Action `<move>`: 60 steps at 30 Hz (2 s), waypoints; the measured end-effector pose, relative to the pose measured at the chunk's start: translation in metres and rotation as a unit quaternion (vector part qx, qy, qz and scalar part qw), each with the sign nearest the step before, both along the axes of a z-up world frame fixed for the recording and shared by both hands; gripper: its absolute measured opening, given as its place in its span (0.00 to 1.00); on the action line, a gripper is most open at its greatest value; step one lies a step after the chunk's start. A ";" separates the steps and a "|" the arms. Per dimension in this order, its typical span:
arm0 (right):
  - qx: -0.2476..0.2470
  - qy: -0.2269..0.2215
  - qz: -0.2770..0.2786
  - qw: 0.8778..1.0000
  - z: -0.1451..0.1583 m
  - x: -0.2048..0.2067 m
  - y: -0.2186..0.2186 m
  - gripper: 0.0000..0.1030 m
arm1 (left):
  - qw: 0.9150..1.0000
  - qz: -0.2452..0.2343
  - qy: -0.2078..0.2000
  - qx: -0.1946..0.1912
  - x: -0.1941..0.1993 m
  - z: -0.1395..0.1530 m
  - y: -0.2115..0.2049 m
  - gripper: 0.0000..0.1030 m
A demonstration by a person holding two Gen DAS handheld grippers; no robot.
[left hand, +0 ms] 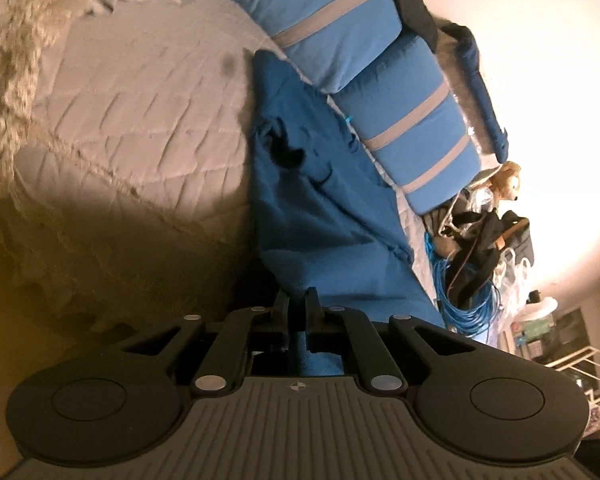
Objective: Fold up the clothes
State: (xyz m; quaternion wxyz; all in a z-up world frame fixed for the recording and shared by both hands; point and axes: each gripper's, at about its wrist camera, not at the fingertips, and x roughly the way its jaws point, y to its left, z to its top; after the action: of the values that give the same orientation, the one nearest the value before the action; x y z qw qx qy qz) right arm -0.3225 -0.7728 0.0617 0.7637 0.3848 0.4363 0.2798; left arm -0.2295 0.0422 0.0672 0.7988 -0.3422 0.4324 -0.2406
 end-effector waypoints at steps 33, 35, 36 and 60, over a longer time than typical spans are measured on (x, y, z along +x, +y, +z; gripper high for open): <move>0.073 -0.066 0.015 0.995 -0.003 -0.003 0.017 0.09 | 0.988 -0.066 -0.089 -0.110 -0.042 0.023 -0.020 0.05; 0.071 -0.072 0.013 0.995 0.004 -0.004 0.015 0.09 | 0.986 -0.073 -0.099 -0.112 -0.045 0.029 -0.022 0.05; 0.071 -0.075 0.012 0.995 0.008 -0.005 0.014 0.08 | 0.985 -0.078 -0.104 -0.114 -0.047 0.031 -0.023 0.05; 0.096 -0.156 0.015 0.983 0.067 0.017 0.013 0.08 | 0.980 -0.051 -0.173 -0.088 -0.027 0.091 -0.036 0.05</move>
State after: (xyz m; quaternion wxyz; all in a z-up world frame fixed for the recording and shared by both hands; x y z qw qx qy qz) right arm -0.3056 -0.7596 0.1284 0.7775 0.4017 0.2888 0.3883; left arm -0.2569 0.0066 0.1578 0.8150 -0.3414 0.2818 -0.3739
